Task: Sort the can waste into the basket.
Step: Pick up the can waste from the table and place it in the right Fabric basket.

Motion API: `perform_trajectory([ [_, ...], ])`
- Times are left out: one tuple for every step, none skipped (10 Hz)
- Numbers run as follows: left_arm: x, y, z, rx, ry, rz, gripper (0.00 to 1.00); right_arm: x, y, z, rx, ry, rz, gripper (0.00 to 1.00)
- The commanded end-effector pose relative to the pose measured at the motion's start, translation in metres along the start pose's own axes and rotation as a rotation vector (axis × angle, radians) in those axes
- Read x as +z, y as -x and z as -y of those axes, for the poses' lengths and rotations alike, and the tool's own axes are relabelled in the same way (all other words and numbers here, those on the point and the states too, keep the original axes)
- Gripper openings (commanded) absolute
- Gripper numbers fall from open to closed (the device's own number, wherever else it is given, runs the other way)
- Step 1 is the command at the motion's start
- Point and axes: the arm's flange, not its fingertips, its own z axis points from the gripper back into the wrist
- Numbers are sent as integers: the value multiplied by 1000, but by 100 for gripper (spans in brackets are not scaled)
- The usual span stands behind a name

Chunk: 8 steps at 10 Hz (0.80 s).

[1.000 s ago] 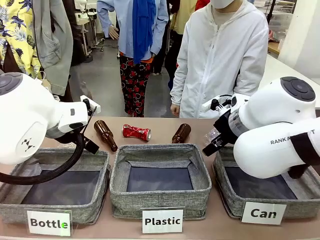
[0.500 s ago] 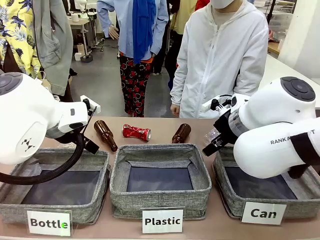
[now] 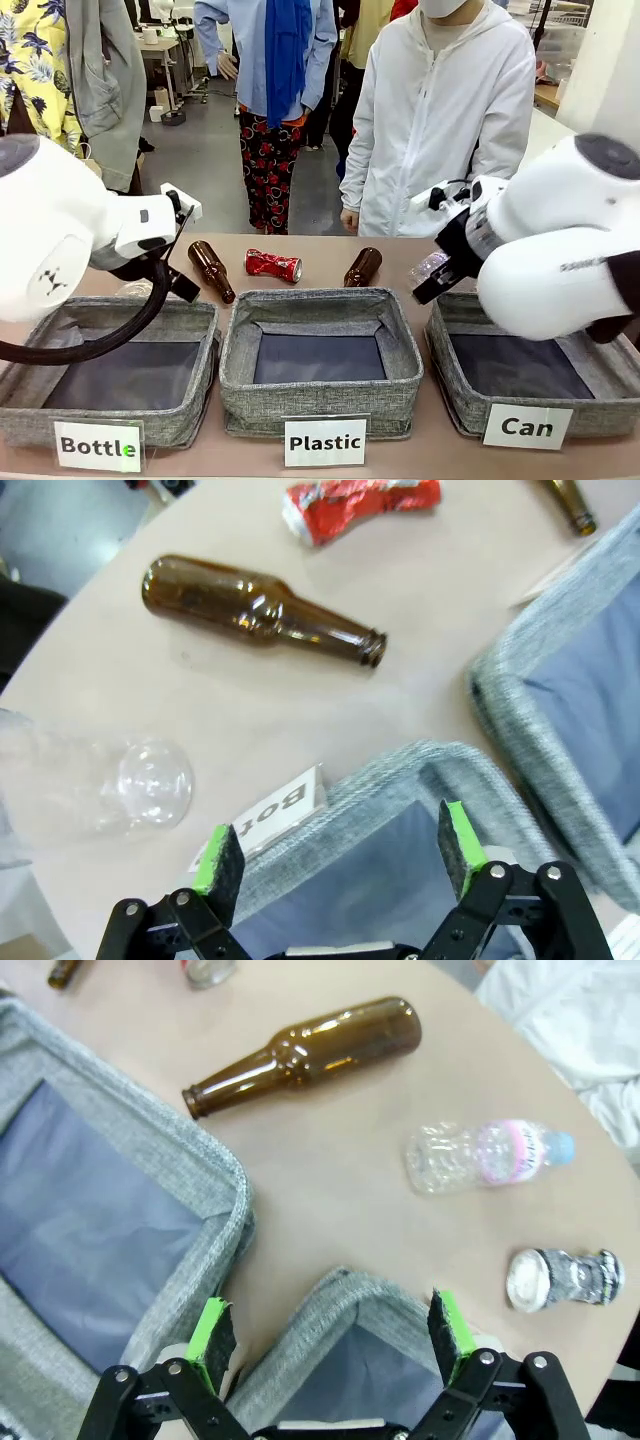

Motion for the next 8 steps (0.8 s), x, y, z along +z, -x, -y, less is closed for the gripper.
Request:
perform_trajectory([
  [65,5,4,41,135,-3,100,60,-8,12,-111,-83,-38,100],
  [98,10,3,90,171,-6,100,93,-4,20,-182,-124,-52,100],
  [128,22,2,116,212,16,100,120,5,26,-234,-178,-29,100],
  [149,41,-5,92,302,60,100,142,23,38,-258,-243,5,100],
  [170,66,-21,122,357,118,100,160,44,54,-269,-316,62,100],
  [187,95,-43,163,391,173,100,172,70,75,-370,-320,104,100],
  [197,132,-78,282,411,245,100,178,100,99,-477,-370,153,100],
  [195,166,-107,445,364,309,100,176,126,120,-616,-360,201,100],
])
